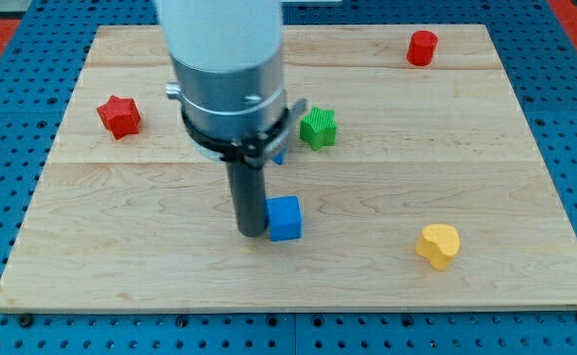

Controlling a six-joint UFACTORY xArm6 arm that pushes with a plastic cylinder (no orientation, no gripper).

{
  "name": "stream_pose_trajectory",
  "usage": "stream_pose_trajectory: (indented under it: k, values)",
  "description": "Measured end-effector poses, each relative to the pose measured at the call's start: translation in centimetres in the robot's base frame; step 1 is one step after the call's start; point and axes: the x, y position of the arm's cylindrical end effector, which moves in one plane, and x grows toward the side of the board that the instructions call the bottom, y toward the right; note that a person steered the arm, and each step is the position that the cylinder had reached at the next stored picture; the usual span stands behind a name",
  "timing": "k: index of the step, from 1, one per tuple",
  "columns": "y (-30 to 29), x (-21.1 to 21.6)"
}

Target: Place the blue cube below the green star

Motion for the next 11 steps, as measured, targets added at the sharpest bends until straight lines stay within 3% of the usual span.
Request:
stream_pose_trajectory:
  k: [1, 5, 7, 9, 10, 11]
  values:
    - [0.2, 4.5]
    - [4.4, -6.1]
    - [9.9, -6.1]
    - [5.4, -7.4]
    - [5.1, -8.7]
    - [7.7, -6.3]
